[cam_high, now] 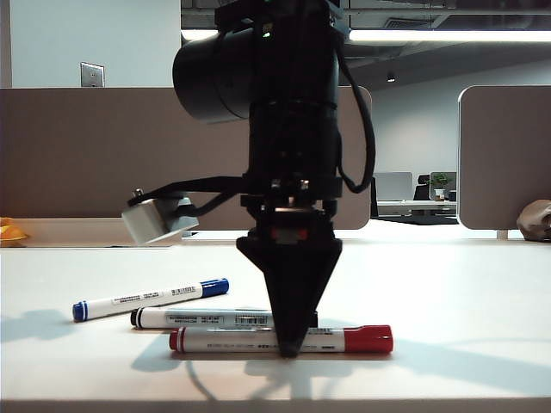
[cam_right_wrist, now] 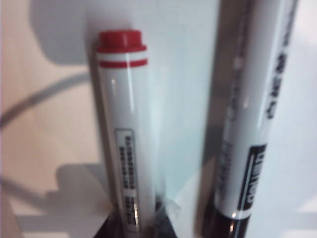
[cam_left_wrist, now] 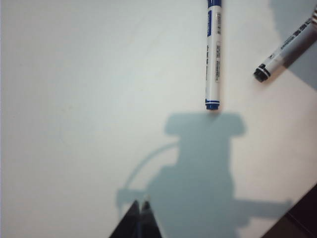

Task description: Pick up the markers one by one and line them up horizontally in a straight line on the table.

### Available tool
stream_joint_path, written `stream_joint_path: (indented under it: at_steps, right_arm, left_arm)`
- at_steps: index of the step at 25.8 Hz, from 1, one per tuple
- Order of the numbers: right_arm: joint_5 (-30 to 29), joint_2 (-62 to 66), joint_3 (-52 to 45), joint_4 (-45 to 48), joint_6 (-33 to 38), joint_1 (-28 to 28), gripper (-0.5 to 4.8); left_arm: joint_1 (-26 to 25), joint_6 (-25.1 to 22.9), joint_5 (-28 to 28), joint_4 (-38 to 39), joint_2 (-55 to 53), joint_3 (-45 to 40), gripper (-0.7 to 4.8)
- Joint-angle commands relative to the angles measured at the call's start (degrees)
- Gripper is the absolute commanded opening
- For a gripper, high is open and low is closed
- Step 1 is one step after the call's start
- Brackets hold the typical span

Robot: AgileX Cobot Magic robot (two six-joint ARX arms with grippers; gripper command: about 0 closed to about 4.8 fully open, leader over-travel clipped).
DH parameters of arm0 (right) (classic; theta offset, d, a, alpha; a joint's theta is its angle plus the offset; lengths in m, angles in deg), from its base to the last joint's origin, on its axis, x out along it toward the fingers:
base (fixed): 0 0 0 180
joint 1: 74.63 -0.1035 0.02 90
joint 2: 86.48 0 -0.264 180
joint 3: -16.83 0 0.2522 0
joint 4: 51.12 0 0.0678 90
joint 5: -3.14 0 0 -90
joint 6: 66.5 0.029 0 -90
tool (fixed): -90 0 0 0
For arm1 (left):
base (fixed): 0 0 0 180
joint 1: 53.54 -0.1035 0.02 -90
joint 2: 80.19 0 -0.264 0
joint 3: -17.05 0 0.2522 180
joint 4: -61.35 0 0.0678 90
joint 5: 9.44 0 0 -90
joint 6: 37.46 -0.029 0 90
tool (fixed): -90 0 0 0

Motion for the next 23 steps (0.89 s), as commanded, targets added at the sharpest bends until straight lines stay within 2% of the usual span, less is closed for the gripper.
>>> stream_joint_path:
  at_steps: [1,7,12,23]
  right_arm:
    - [0.66,0.90,-1.01,-4.42,-0.11,-0.11,0.17]
    - [7.78,0.76,-1.01,-10.05,2.23,0.42,0.17]
    - [10.21,0.76,-1.01,-12.59,5.99,2.34,0.17]
    - [13.38,0.76,-1.01,-14.88,6.36,6.38,0.17]
  left_arm:
    - [-0.07,-0.15,-0.17,-0.35,0.15,0.13,-0.06]
    - [-0.04,0.48,-0.20,1.09,0.81,0.13,-0.06]
    - [-0.02,1.33,-0.37,1.20,1.75,0.15,-0.06]
    - [0.00,1.60,-0.42,1.25,2.14,0.15,-0.06]
